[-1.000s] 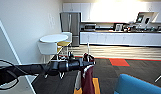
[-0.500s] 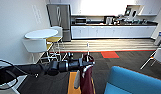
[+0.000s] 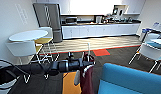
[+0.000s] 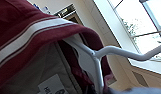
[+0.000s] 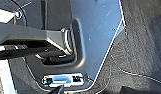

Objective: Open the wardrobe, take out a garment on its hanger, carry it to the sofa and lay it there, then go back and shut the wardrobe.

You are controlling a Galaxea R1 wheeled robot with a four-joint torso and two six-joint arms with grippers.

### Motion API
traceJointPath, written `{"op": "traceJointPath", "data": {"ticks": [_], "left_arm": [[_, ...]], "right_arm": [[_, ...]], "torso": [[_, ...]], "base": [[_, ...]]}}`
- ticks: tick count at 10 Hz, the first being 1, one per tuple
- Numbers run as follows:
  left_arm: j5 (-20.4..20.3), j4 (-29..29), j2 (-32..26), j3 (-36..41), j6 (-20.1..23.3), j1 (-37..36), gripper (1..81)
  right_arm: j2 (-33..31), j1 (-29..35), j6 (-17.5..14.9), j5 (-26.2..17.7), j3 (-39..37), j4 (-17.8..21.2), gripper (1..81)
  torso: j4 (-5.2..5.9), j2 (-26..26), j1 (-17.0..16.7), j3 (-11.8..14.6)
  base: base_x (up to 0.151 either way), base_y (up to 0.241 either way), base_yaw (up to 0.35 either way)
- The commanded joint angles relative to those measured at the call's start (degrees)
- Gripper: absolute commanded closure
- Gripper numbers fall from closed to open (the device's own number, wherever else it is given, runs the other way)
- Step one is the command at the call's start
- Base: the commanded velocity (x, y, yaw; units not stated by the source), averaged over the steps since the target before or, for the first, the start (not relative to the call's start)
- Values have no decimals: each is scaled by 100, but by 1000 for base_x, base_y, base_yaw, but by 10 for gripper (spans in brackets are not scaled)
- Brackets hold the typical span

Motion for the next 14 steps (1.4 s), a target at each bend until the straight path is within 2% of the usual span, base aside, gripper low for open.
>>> {"op": "traceJointPath", "data": {"ticks": [1, 14], "left_arm": [[-529, 161, -8, 272, 81, -1042, 811], [-529, 170, 27, 316, 72, -1024, 811]], "right_arm": [[-39, 61, -3, -365, 33, 2, 10], [13, 44, 5, -356, 7, -24, 10]], "torso": [[0, 0, 0, 0], [0, 0, 0, -2]], "base": [[0, 0, -262], [0, 0, -269]]}}
